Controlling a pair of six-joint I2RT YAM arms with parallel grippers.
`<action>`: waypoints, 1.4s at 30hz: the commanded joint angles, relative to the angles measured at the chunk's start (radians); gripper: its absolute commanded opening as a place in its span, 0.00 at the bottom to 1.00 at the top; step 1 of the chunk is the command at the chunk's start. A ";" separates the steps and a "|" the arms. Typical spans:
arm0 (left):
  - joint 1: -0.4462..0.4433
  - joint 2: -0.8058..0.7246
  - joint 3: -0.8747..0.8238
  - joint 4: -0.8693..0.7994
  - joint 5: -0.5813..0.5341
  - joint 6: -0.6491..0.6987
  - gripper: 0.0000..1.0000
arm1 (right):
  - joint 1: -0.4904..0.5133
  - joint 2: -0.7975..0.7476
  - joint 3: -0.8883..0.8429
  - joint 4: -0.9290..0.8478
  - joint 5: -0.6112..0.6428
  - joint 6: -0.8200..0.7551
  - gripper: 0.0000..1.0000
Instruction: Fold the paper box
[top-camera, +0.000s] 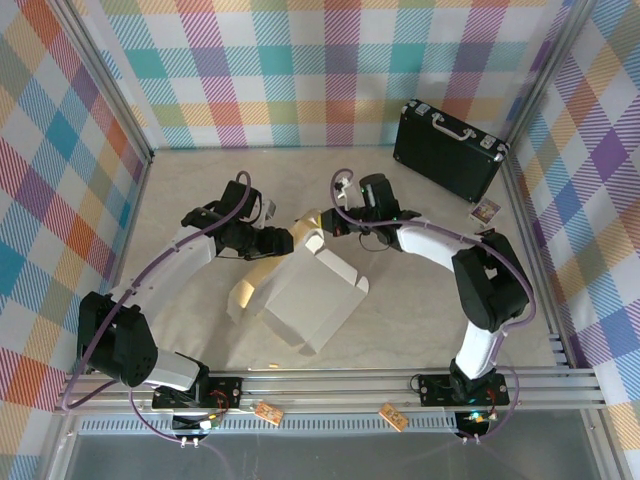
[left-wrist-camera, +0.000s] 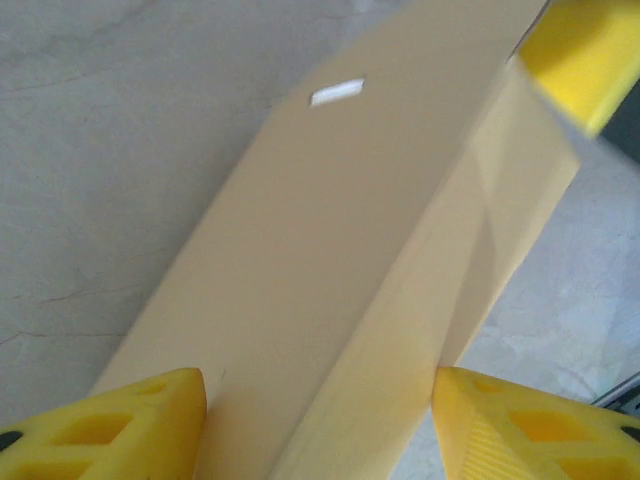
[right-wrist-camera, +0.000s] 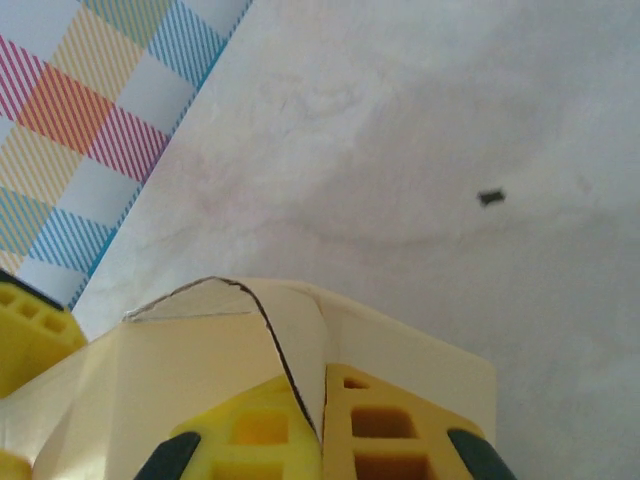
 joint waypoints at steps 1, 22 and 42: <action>-0.009 -0.016 -0.002 -0.096 0.019 0.064 0.61 | -0.015 0.027 0.071 -0.003 -0.045 -0.094 0.01; -0.087 -0.005 0.021 -0.259 -0.145 0.206 0.48 | -0.043 0.084 0.124 -0.058 -0.120 -0.132 0.02; -0.092 -0.029 0.037 -0.253 -0.150 0.206 0.34 | -0.124 0.065 0.107 -0.115 -0.155 -0.190 0.35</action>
